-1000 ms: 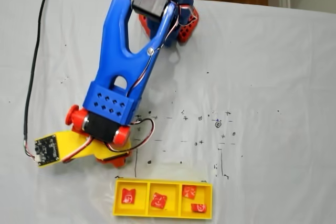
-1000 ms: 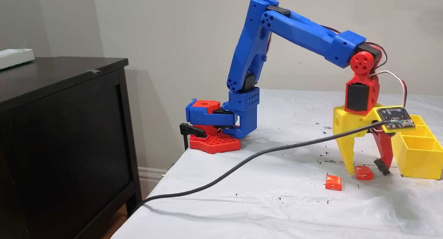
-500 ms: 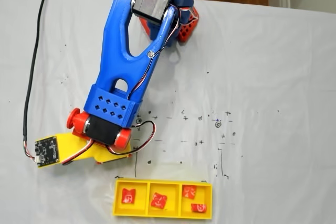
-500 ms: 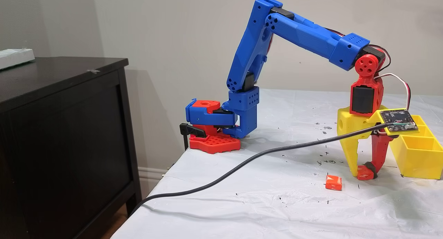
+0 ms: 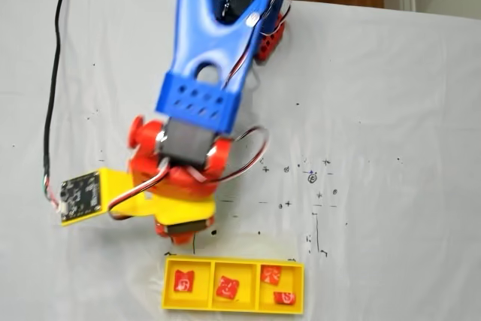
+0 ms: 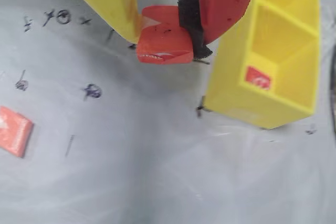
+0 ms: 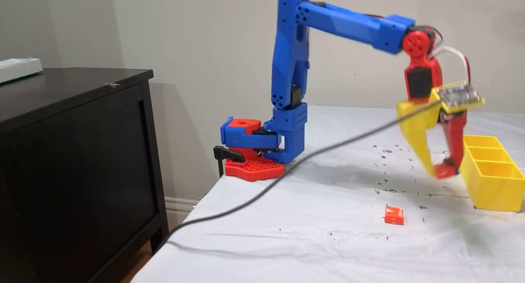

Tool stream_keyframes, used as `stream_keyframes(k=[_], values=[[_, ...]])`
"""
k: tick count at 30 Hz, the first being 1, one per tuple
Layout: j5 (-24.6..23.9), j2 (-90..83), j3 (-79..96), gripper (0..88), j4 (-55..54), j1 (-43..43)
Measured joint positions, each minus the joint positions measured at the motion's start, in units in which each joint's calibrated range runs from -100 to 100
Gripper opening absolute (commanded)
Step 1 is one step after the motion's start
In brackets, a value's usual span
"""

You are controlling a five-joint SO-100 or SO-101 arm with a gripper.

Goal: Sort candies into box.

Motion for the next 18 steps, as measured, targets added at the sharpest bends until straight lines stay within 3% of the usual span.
stream_keyframes(k=[8,18], values=[[-7.4,-5.4,2.8,0.1,-9.0,-4.8],[-10.4,-5.4,7.8,0.1,-19.4,-10.0]])
